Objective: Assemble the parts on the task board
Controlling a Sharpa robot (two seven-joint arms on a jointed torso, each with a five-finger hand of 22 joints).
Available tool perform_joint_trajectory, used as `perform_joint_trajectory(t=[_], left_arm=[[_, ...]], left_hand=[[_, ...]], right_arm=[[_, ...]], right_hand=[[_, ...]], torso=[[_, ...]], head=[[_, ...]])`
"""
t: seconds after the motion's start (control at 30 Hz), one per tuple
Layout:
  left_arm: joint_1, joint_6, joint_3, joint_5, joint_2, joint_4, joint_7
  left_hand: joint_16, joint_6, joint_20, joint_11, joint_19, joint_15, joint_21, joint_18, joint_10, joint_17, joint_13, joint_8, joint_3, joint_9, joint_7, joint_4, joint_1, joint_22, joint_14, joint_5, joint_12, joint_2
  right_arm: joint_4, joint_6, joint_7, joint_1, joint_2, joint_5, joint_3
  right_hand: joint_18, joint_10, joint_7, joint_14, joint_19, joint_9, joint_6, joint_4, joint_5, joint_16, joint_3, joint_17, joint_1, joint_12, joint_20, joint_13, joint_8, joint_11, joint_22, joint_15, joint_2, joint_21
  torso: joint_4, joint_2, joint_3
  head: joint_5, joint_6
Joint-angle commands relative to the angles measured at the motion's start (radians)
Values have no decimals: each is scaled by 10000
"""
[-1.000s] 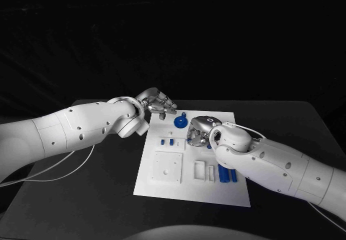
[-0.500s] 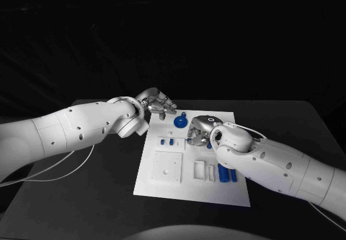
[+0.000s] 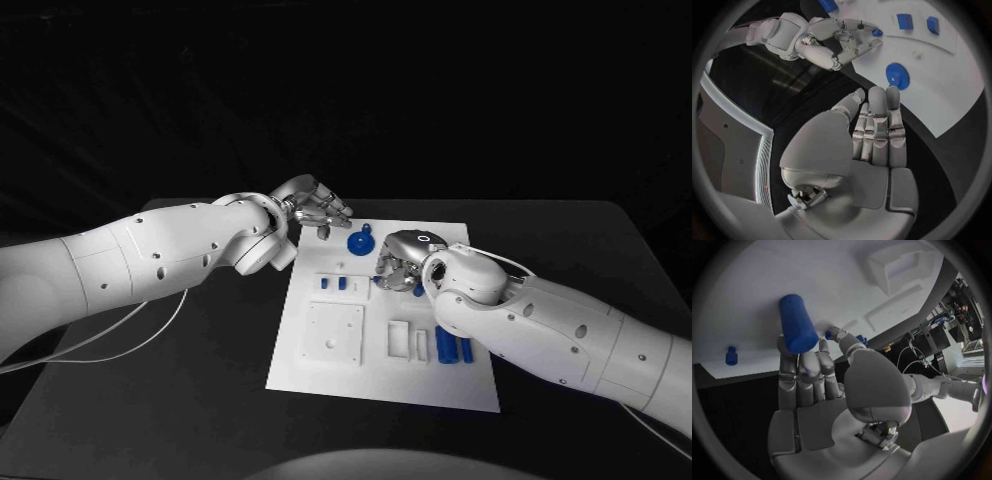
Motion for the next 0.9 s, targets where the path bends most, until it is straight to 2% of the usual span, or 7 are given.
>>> perform_joint_trajectory(t=[0.03,0.33,0.47,0.5,0.7,0.9], left_arm=[[14,101,9,16,1,14,14],[14,109,9,16,0,9,6],[14,115,9,14,-1,12,4],[14,118,9,13,-1,13,3],[14,133,9,1,0,14,-2],[14,145,9,-11,-2,8,-8]], left_hand=[[-5,-79,11,-2,56,44,-3,-1,-37,8,7,-24,2,-11,20,-1,24,178,-14,26,-31,-14],[2,-89,13,2,47,46,4,4,-48,7,7,-24,8,-11,24,-10,47,182,-20,33,-29,-10],[2,-89,13,2,47,46,4,4,-48,7,7,-24,8,-11,24,-10,47,182,-20,33,-29,-10],[2,-89,13,2,47,46,4,4,-48,7,7,-24,8,-11,24,-10,47,182,-20,33,-29,-10],[2,-89,13,2,47,46,4,4,-48,7,7,-24,8,-11,24,-10,47,182,-20,33,-29,-10],[2,-89,13,2,47,46,4,4,-48,7,7,-24,8,-11,24,-10,47,182,-20,33,-29,-10]], right_arm=[[48,84,33,-8,-13,-119,-3],[76,148,58,-8,-17,-124,-10],[73,203,58,-8,-15,-215,-28],[76,227,59,-8,-15,-251,-43],[94,310,61,-8,-15,-458,-123],[83,369,64,-9,-11,-655,-285]], right_hand=[[104,13,-16,28,326,2,95,-93,48,-13,34,13,73,8,22,20,28,8,549,-2,18,-10],[81,38,-42,38,320,4,230,-260,40,8,199,28,68,36,13,42,27,-12,556,-11,77,28],[73,36,-44,35,313,2,264,-343,288,7,246,27,31,34,10,45,24,-14,560,-12,53,48],[71,35,-49,33,310,4,278,-360,467,6,220,27,-3,30,9,43,26,-18,562,-12,28,57],[53,44,-69,34,298,4,370,-482,569,10,140,29,-7,30,9,46,24,-28,568,-11,58,98],[46,50,-81,35,291,7,429,-546,695,21,147,37,-9,35,5,54,22,-37,567,-16,74,106]], torso=[[-11,0,6],[-8,3,8],[-3,3,6],[-1,-1,3],[7,4,-2],[7,2,-3]], head=[[-6,9],[-9,-5],[-6,-25],[-10,-29],[-15,-35],[-9,-60]])
